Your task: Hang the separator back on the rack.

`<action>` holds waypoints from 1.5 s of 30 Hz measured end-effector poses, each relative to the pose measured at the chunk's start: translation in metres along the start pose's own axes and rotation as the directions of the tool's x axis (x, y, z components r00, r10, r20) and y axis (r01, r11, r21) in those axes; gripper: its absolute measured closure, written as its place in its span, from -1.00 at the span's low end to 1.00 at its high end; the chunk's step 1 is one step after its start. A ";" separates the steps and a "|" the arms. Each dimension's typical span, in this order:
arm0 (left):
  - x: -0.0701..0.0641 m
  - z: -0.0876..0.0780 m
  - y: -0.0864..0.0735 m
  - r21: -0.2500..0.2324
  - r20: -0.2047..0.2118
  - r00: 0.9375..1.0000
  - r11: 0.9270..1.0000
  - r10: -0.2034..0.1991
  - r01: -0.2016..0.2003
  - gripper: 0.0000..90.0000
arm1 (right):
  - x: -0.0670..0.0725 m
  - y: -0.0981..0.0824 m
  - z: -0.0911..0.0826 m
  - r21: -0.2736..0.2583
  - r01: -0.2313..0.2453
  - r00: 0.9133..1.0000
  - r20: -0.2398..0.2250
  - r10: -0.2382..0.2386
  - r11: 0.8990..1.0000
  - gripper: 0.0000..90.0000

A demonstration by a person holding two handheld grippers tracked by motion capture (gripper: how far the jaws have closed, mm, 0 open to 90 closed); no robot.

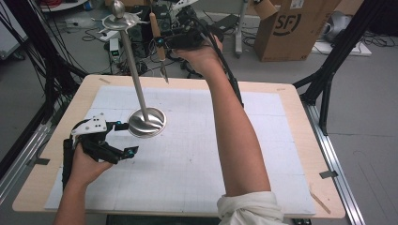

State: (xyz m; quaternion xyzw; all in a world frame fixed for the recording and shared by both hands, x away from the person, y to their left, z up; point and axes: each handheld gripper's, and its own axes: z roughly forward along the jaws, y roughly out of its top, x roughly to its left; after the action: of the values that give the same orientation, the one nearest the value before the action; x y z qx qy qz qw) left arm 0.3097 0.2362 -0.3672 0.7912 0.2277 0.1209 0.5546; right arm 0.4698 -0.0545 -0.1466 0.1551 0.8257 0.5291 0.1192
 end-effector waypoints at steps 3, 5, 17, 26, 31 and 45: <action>0.000 0.000 0.000 0.001 0.000 1.000 1.000 -0.001 0.001 -0.87 | 0.002 0.001 0.003 0.002 0.004 1.000 0.000 -0.004 1.000 0.57; 0.000 0.000 0.000 0.000 -0.001 1.000 1.000 -0.002 0.002 -0.87 | 0.004 0.002 0.005 0.007 0.006 1.000 -0.002 -0.006 1.000 0.57; 0.001 -0.003 -0.001 -0.006 -0.003 1.000 1.000 -0.006 0.006 -0.87 | 0.003 0.002 0.019 0.012 -0.012 1.000 0.006 0.011 1.000 0.56; 0.001 -0.003 -0.001 -0.003 -0.002 1.000 1.000 -0.007 0.007 -0.87 | 0.006 0.006 0.022 0.010 -0.012 1.000 0.021 0.012 1.000 0.56; 0.001 -0.004 -0.001 -0.005 -0.004 1.000 1.000 -0.007 0.007 -0.87 | 0.003 0.007 0.021 0.017 -0.030 0.998 0.050 0.029 0.999 0.56; 0.001 -0.005 -0.002 -0.008 -0.003 1.000 1.000 -0.012 0.012 -0.87 | 0.005 0.004 0.033 0.031 -0.041 0.998 0.045 0.040 0.999 0.44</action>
State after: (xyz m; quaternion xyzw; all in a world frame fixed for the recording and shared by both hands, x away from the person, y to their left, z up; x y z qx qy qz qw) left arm 0.3080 0.2415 -0.3670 0.7873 0.2328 0.1198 0.5583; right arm 0.4772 -0.0233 -0.1562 0.1854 0.8279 0.5146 0.1243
